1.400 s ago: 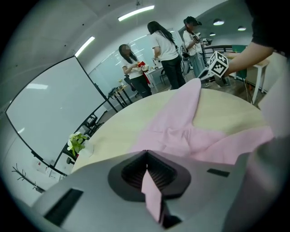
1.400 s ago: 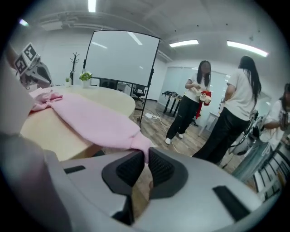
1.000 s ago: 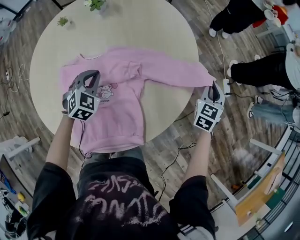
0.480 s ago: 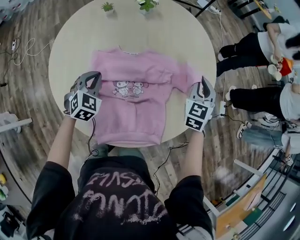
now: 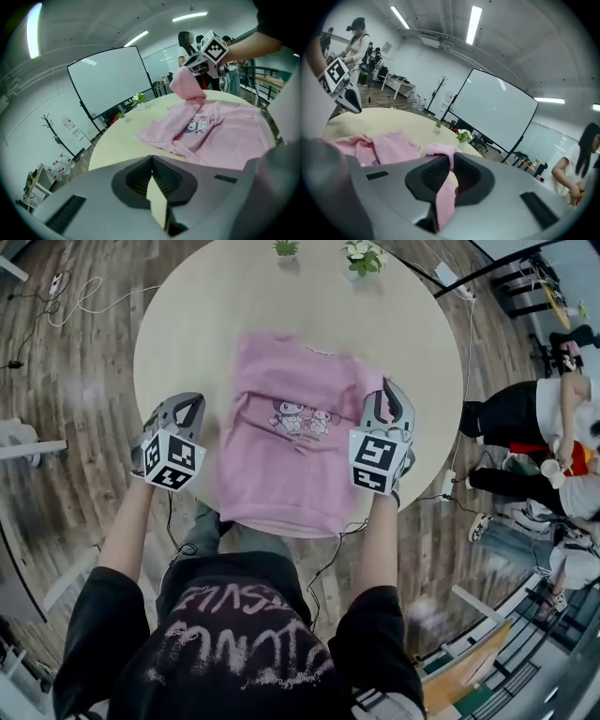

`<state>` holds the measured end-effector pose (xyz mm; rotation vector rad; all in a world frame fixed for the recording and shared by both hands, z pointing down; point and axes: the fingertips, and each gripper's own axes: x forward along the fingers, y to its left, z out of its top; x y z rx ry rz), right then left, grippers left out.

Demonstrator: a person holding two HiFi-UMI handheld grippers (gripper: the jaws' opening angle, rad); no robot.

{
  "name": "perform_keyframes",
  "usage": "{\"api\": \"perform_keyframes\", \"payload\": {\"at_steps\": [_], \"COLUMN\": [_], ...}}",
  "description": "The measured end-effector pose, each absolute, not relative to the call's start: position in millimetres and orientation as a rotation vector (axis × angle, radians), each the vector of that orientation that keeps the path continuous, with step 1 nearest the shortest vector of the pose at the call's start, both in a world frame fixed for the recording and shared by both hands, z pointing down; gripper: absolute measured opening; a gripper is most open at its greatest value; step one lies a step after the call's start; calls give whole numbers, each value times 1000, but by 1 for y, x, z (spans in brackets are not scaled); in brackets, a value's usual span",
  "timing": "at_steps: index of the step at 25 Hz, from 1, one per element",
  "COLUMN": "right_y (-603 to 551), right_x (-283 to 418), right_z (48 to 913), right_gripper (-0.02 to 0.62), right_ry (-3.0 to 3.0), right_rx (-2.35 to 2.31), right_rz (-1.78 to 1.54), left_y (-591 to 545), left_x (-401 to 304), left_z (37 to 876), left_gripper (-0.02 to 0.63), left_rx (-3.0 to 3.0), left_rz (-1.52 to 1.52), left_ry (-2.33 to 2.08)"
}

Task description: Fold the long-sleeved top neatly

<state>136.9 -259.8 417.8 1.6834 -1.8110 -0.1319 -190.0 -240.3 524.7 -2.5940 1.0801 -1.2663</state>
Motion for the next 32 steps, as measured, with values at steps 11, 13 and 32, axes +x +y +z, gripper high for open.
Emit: {"api": "perform_keyframes", "payload": {"at_steps": [11, 13, 32], "right_y": [-285, -286, -118], "right_x": [25, 12, 94], "right_z": [497, 502, 505], "right_gripper": [103, 104, 6], "right_ry": [-1965, -1996, -2003], "right_rx": [1405, 1392, 1328], "right_rz": [-38, -14, 128], "left_y": [-208, -204, -97], "left_x": [-233, -234, -132], "left_z": [549, 550, 528], "left_gripper": [14, 14, 12], "left_rx": [-2574, -2572, -2708], "left_rz": [-1374, -1386, -1322], "left_ry": [1128, 1121, 676]}}
